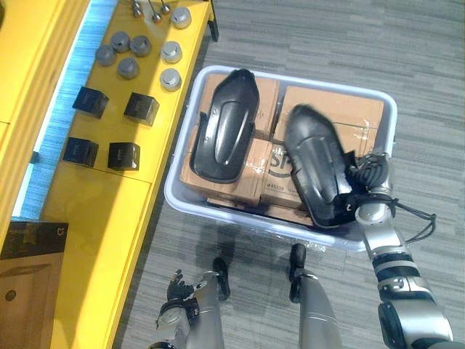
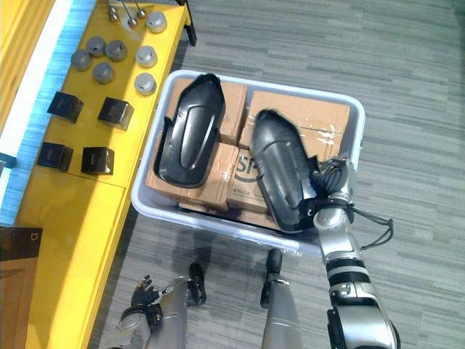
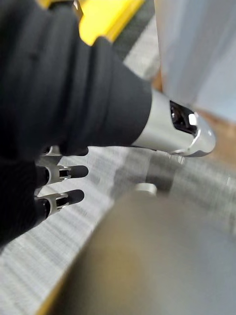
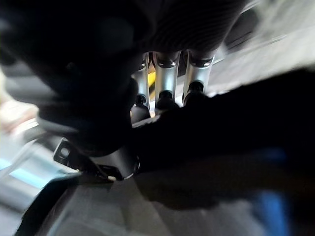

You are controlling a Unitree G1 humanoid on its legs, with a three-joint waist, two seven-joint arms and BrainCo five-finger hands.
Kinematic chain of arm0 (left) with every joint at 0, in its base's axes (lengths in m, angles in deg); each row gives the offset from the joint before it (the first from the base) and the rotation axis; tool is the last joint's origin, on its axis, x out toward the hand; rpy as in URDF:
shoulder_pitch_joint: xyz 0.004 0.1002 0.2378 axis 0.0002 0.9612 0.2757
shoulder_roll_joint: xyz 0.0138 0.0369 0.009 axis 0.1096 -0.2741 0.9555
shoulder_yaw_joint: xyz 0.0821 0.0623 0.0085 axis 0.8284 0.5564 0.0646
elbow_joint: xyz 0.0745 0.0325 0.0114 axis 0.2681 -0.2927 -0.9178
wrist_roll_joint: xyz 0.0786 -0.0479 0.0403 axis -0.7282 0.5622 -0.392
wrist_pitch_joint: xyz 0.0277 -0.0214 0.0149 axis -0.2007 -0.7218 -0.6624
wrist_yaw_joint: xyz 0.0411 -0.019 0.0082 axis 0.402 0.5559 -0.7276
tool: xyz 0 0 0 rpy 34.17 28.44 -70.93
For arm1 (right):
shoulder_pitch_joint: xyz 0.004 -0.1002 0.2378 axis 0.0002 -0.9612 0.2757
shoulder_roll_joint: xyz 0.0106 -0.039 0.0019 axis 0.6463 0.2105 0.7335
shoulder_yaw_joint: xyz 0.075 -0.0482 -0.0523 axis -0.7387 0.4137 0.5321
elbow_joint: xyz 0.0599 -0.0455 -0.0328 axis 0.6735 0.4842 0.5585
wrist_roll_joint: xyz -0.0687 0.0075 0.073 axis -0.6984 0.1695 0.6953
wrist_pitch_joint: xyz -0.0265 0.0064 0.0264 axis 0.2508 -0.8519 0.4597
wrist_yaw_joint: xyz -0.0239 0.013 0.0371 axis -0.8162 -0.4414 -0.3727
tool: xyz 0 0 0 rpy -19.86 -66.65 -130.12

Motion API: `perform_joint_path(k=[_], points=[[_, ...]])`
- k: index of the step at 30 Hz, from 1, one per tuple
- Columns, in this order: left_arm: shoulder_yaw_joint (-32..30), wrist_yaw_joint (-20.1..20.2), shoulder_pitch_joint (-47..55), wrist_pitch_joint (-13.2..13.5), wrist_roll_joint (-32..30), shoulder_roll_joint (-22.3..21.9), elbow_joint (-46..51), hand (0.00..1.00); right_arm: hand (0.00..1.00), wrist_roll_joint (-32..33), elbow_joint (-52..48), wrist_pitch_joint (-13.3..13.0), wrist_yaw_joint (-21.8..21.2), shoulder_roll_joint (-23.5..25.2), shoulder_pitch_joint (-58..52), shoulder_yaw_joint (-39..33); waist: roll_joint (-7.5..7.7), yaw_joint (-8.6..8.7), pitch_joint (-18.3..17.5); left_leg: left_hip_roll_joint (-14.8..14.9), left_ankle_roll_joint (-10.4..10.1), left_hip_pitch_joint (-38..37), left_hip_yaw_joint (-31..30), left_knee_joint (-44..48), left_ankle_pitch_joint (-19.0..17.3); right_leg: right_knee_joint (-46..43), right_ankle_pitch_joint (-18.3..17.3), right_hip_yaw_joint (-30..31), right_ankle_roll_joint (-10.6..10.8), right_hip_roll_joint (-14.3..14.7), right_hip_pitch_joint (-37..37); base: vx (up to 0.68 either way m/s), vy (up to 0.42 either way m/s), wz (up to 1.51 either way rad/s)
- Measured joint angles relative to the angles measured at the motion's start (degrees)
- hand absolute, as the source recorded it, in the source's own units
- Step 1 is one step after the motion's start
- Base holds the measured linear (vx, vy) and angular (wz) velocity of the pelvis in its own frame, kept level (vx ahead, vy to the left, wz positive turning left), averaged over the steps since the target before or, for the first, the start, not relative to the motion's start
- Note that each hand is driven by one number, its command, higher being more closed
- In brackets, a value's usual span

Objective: Walk over and take plastic housings, then place them on the shelf

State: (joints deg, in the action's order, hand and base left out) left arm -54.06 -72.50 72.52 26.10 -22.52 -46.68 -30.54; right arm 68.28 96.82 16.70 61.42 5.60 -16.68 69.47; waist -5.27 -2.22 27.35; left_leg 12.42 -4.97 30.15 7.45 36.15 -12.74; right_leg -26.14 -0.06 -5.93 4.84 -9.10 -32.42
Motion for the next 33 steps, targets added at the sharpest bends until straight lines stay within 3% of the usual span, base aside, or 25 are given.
perform_joint_path(k=[3,6,11,15,18,20,23,27,29,33], points=[[-0.02,-1.81,5.35,-0.02,0.27,0.37,13.65,0.0,1.0,-5.56,-3.1,0.07,0.04,-0.15,-6.75,-3.28,1.07,1.61,-0.31,-2.59,0.11,-7.05,-1.58,-5.38,1.74,3.45,-0.42,-2.41,0.19,-1.49,7.92,0.08,0.009,0.43],[-0.21,-2.61,9.9,-0.01,-0.14,0.93,25.83,0.0,1.0,-7.56,-3.11,0.37,0.03,-0.12,-10.58,-6.99,1.83,1.53,-0.89,-3.93,0.09,-12.18,-2.25,-9.36,3.16,5.72,-0.41,-3.21,0.22,-2.24,12.97,0.06,0.004,0.26],[-1.23,-3.22,15.32,-0.04,-5.44,1.39,42.64,0.0,1.0,-8.91,-3.02,0.44,-0.46,0.07,-13.79,-7.86,2.75,1.6,-7.12,-5.11,-0.11,-19.3,-3.13,-17.47,5.81,12.53,0.7,-5.74,0.82,-2.37,20.76,0.09,-0.007,0.19],[4.07,-4.32,14.85,0.52,-6.43,1.35,50.47,0.0,1.0,-8.88,-2.4,0.46,-0.94,0.24,-13.45,-8.22,2.89,1.41,-12.3,-6.13,-0.23,-22.99,-4.28,-23.74,8.53,18.69,2.63,-7.84,1.24,-2.4,25.36,0.11,-0.006,0.19],[10.36,-4.1,13.28,1.36,-3.84,1.6,50.72,0.0,1.0,-8.86,-0.61,0.53,-0.97,0.46,-10.94,-6.24,2.95,1.4,-14.43,-6.36,-0.3,-24.69,-4.25,-26.67,9.76,21.91,3.95,-8.48,1.14,-2.17,27.36,0.08,-0.005,0.07],[17.49,-2.28,10.37,1.78,3.53,2.01,49.74,0.0,1.0,-8.84,1.06,0.74,-1.19,1.59,-7.29,-3.53,3.03,1.38,-16.25,-6.3,-0.4,-26.01,-3.97,-29.11,10.86,24.49,5.12,-8.48,0.75,-1.65,28.52,0.07,-0.009,-0.05],[23.93,0.28,4.28,1.8,9.15,2.04,42.84,0.0,1.0,-8.53,2.34,0.84,-1.21,4.0,-1.88,-0.03,3.01,1.43,-17.26,-5.81,-0.7,-28.21,-2.47,-32.06,12.18,26.22,6.22,-7.24,0.24,-0.75,29.21,0.02,-0.01,-0.21],[26.29,1.73,-2.3,1.13,18.84,1.42,32.06,0.0,1.0,-7.58,2.31,0.91,-1.11,6.03,1.91,2.73,3.56,2.0,-18.62,-4.93,-1.26,-29.57,-0.77,-33.35,12.67,27.73,7.26,-5.58,-0.31,0.42,29.53,-0.02,-0.009,-0.27],[26.84,1.76,-6.62,0.61,23.32,1.34,26.29,0.0,1.0,-7.58,2.12,1.3,-0.81,7.23,3.53,3.08,4.03,3.33,-18.95,-4.64,-1.32,-30.23,-0.31,-34.54,13.31,28.04,7.61,-5.2,-0.55,0.85,29.52,-0.04,-0.006,-0.11],[27.68,1.91,-13.76,-0.21,26.76,1.06,17.34,0.0,1.0,-7.58,0.84,1.42,-0.5,8.19,3.7,6.62,5.15,4.17,-19.62,-4.19,-1.51,-31.41,2.49,-35.49,13.45,30.32,9.43,-2.48,-0.81,1.79,29.38,-0.02,0.003,-0.35]])
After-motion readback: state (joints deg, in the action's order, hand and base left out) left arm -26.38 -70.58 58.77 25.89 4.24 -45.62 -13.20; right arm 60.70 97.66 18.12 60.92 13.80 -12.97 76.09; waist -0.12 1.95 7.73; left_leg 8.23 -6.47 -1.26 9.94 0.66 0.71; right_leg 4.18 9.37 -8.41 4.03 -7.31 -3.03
